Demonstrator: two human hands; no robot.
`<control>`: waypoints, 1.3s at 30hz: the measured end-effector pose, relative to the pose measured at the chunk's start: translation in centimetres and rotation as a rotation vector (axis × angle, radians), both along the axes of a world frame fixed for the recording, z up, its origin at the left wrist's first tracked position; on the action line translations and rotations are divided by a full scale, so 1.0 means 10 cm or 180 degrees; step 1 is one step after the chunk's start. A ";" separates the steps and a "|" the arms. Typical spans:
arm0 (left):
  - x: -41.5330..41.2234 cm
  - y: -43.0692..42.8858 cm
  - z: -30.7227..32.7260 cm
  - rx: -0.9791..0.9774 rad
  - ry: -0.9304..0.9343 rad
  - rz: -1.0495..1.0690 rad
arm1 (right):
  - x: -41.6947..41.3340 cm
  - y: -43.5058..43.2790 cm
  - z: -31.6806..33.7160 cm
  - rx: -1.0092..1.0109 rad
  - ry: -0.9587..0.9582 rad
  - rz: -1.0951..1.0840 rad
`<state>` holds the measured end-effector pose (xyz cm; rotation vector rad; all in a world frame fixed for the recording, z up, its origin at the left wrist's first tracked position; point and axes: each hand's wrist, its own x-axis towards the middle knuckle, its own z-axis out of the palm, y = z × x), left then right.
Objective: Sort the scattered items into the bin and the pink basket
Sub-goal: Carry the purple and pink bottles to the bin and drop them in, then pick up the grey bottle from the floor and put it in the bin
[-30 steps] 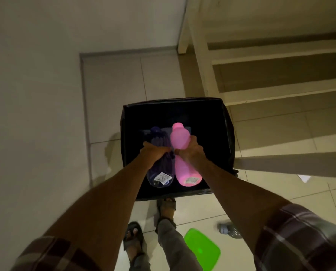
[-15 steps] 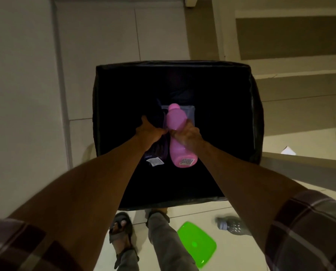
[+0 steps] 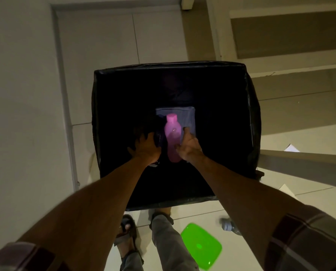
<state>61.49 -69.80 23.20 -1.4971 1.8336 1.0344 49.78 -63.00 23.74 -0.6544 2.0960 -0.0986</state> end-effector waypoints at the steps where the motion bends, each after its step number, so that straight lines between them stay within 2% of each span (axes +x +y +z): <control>1: -0.01 0.00 0.03 -0.0078 -0.0050 -0.0071 | 0.00 0.01 0.00 -0.0006 0.0041 0.0046; 10: 0.16 0.07 0.31 -0.0711 0.0100 -0.0801 | 0.16 0.13 0.32 -0.0263 0.0272 0.0342; 15: 0.33 0.08 0.53 -0.1030 0.0383 -0.1134 | 0.33 0.30 0.55 -0.0587 0.0700 0.0584; 21: 0.64 0.25 0.93 -0.1972 0.0555 -0.1677 | 0.59 0.52 0.99 -0.0631 0.1384 0.0791; 27: 1.10 0.57 1.58 -0.2312 0.0644 -0.1965 | 1.05 0.95 1.65 -0.1098 0.1885 0.0511; 30: 1.29 0.82 1.73 -0.2370 0.0665 -0.2135 | 1.23 1.25 1.77 -0.1203 0.2161 0.0517; 35: 1.44 1.27 1.74 -0.2373 0.0819 -0.2375 | 1.39 1.81 1.78 -0.1039 0.2208 0.0577; 39: 1.38 1.81 1.70 -0.2312 0.0846 -0.2692 | 1.51 2.50 1.75 -0.0902 0.2080 0.0366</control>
